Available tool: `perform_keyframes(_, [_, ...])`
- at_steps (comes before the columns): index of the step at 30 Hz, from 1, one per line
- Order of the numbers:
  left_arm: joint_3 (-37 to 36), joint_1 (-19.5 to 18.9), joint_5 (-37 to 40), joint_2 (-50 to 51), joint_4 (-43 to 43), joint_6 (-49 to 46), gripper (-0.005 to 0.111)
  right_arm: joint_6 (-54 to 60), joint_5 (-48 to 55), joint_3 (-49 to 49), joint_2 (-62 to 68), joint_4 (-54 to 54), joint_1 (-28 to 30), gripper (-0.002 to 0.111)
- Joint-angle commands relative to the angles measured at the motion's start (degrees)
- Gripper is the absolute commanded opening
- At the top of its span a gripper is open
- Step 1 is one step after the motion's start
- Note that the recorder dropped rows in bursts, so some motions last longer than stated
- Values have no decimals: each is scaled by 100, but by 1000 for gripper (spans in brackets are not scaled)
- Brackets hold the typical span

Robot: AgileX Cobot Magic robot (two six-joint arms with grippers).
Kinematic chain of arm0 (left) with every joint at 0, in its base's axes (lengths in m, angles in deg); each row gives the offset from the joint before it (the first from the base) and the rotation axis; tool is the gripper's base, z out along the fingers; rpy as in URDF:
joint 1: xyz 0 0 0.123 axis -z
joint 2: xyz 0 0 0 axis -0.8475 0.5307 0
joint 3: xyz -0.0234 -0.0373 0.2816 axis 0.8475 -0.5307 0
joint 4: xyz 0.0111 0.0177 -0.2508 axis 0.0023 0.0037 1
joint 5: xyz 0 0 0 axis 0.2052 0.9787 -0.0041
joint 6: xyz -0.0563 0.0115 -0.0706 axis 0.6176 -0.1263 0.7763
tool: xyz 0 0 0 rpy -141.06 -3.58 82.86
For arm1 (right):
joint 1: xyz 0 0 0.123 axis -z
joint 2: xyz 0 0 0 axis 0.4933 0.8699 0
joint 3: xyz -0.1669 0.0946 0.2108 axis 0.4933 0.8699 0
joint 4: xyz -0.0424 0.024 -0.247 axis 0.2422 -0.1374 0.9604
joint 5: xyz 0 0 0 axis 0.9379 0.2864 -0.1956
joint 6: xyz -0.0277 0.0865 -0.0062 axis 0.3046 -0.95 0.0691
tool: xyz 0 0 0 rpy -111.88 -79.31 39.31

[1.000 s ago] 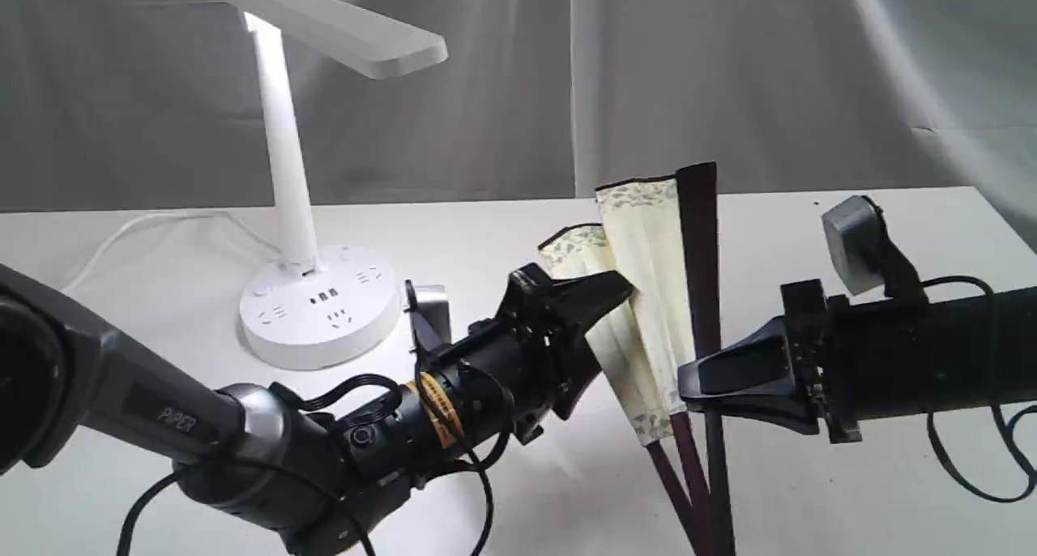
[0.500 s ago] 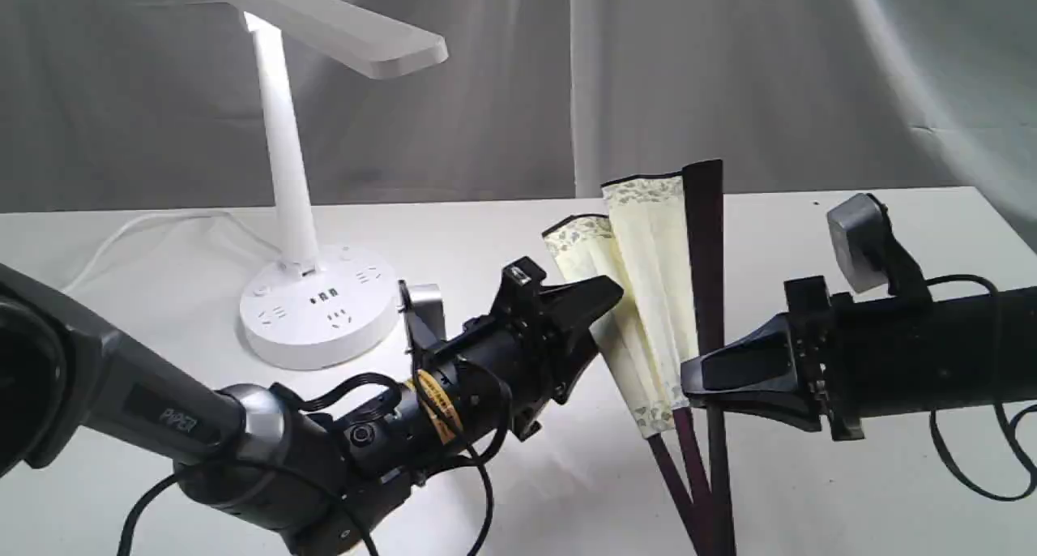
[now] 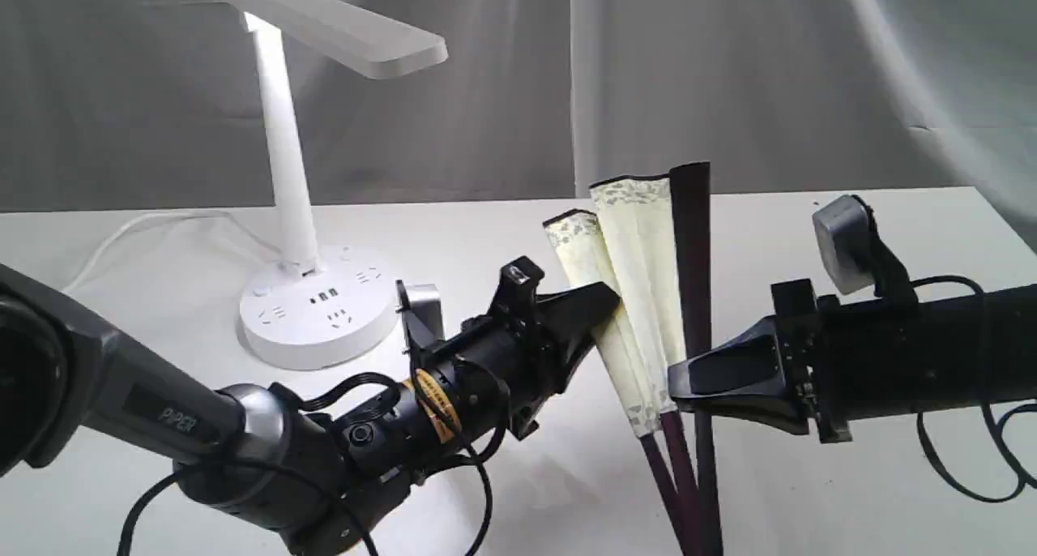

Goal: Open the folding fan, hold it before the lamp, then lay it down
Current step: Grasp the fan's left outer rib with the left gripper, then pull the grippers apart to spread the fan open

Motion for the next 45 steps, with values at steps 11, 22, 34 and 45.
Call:
perform_keyframes(11, [-86,-11,-56,-12,-15,577,0,-31,91,24,-66,-87,-13,15])
perform_keyframes(22, [-86,-11,-56,-47,-240,1149,0,-42,31,24,-66,-417,-13,43])
perform_keyframes(34, [-86,-169,-56,-119,-534,1251,0,-50,-739,14,-66,-1182,-13,43])
perform_keyframes(45, [-86,-209,-56,-167,-582,1379,0,84,-1123,14,-66,-1814,-13,41])
